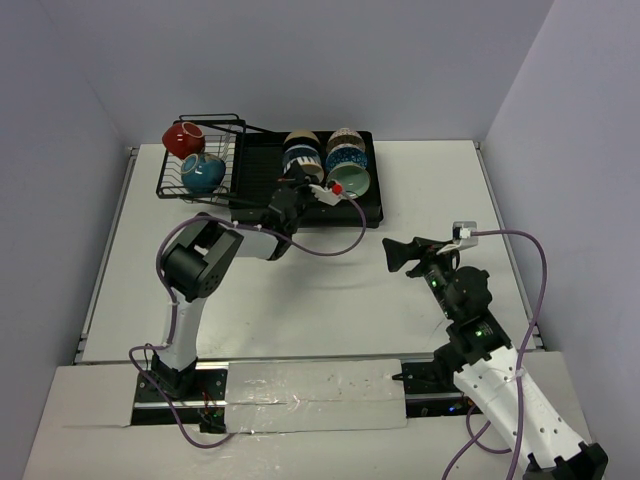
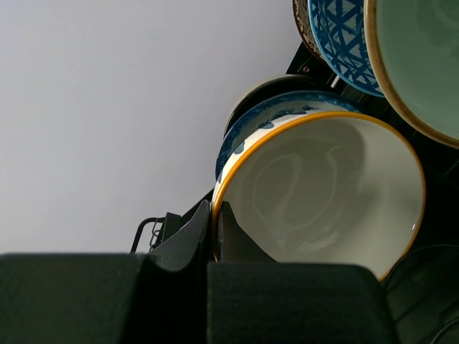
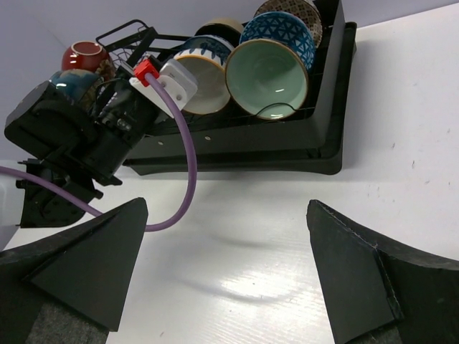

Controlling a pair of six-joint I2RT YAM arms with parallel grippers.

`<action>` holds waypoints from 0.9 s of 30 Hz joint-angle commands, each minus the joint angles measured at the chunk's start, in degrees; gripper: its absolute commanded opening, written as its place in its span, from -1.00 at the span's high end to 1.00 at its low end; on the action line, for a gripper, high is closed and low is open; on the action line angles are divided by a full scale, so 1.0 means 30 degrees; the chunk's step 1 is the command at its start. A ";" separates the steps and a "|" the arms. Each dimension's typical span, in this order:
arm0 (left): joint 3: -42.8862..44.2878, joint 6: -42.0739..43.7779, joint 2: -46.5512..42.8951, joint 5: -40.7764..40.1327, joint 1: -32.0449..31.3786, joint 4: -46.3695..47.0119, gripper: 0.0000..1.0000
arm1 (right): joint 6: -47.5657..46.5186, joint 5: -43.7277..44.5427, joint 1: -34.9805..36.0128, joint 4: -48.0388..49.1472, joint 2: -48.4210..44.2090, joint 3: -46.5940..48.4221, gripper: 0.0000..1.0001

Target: Load the bowls into the dish rack

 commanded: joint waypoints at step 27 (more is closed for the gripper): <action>-0.2083 -0.0532 -0.1685 -0.0152 -0.0757 -0.0484 0.48 | -0.0077 -0.0635 0.0015 0.1351 -0.0294 -0.0278 -0.99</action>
